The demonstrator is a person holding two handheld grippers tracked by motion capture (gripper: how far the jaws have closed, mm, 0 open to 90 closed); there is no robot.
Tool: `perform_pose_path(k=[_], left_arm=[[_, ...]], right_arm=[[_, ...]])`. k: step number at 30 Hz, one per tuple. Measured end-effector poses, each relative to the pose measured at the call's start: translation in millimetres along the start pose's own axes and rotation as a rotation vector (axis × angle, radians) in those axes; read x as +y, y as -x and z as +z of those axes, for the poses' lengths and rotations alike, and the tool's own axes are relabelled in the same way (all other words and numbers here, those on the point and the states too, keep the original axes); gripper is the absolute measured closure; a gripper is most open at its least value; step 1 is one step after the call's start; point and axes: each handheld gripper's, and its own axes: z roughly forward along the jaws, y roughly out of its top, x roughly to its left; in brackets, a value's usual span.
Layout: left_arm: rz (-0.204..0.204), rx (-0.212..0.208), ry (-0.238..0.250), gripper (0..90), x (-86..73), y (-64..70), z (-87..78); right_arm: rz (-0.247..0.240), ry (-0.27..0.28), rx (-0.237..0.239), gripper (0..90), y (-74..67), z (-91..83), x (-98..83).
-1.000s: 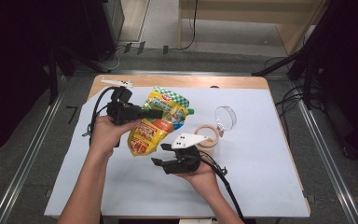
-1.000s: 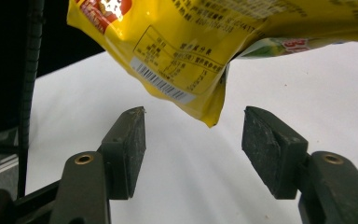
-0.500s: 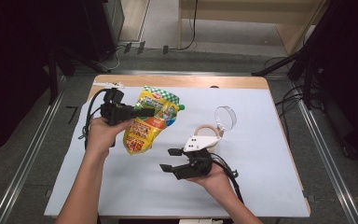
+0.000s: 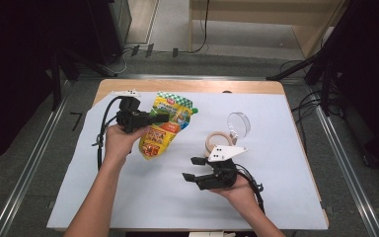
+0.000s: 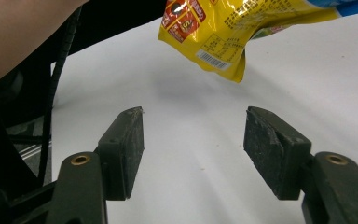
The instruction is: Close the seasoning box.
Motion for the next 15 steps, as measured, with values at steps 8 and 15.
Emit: perform_pose_path(k=[8, 15], left_arm=[[-0.04, 0.008, -0.045, 89.4, -14.5, -9.2, 6.9], [-0.064, -0.006, -0.037, 88.1, -19.3, -9.4, -1.0]], right_arm=[[0.001, -0.003, -0.012, 39.5, 2.7, -5.5, -2.0], [0.005, -0.004, -0.026, 39.6, 5.1, -12.6, -3.4]])
